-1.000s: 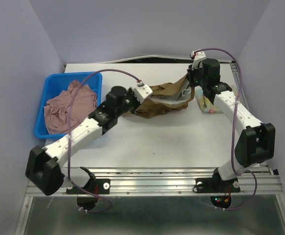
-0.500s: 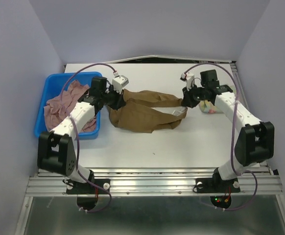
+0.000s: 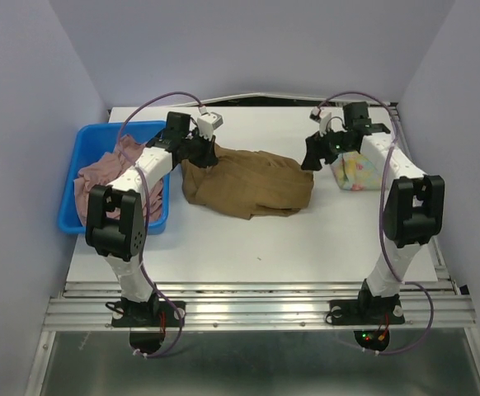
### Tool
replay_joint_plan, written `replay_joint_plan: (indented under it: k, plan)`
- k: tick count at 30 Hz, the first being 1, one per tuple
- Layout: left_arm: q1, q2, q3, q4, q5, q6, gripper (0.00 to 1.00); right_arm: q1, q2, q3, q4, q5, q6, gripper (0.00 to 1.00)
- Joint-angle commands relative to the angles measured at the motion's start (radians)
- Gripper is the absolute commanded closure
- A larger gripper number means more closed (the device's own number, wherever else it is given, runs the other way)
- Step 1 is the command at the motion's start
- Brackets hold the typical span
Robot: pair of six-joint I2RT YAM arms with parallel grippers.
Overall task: Fold and stack the skirts
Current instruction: Flatten the skirt out
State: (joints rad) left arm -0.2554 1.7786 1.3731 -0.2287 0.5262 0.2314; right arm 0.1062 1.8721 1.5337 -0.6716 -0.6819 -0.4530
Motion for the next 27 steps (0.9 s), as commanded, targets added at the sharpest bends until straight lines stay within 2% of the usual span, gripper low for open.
replay_joint_plan:
  k: [1,2,3,4,6,13,16,17,20,27]
  plan:
    - [0.004,-0.011,0.027,0.000,0.006,0.035,1.00,-0.089,-0.060,0.115,-0.049,-0.088,0.000,0.20]
    - [0.004,-0.011,0.024,0.000,0.005,0.039,1.00,-0.105,-0.063,0.124,-0.068,-0.108,-0.003,0.20]
    - [0.004,-0.013,0.021,0.002,0.001,0.042,1.00,-0.117,-0.064,0.129,-0.098,-0.128,-0.007,0.15]
    - [0.004,-0.015,0.020,0.002,0.000,0.046,1.00,-0.140,-0.065,0.126,-0.115,-0.166,-0.018,0.06]
    - [0.004,-0.015,0.018,0.003,-0.003,0.048,1.00,-0.152,-0.060,0.115,-0.186,-0.215,-0.048,0.01]
    - [0.005,0.008,0.043,-0.014,-0.012,0.057,1.00,-0.152,-0.096,-0.095,-0.289,-0.442,-0.171,0.00]
    - [0.005,0.013,0.052,-0.017,-0.014,0.057,1.00,-0.152,-0.149,-0.214,-0.176,-0.427,-0.096,0.00]
    - [0.007,0.015,0.057,-0.017,-0.014,0.059,1.00,-0.152,-0.163,-0.268,-0.083,-0.406,-0.079,0.00]
    - [0.007,0.021,0.063,-0.020,-0.014,0.057,1.00,-0.152,-0.177,-0.328,0.065,-0.377,-0.020,0.00]
    - [0.007,0.035,0.072,-0.017,-0.022,0.049,1.00,-0.109,-0.107,-0.356,0.300,-0.314,0.080,0.01]
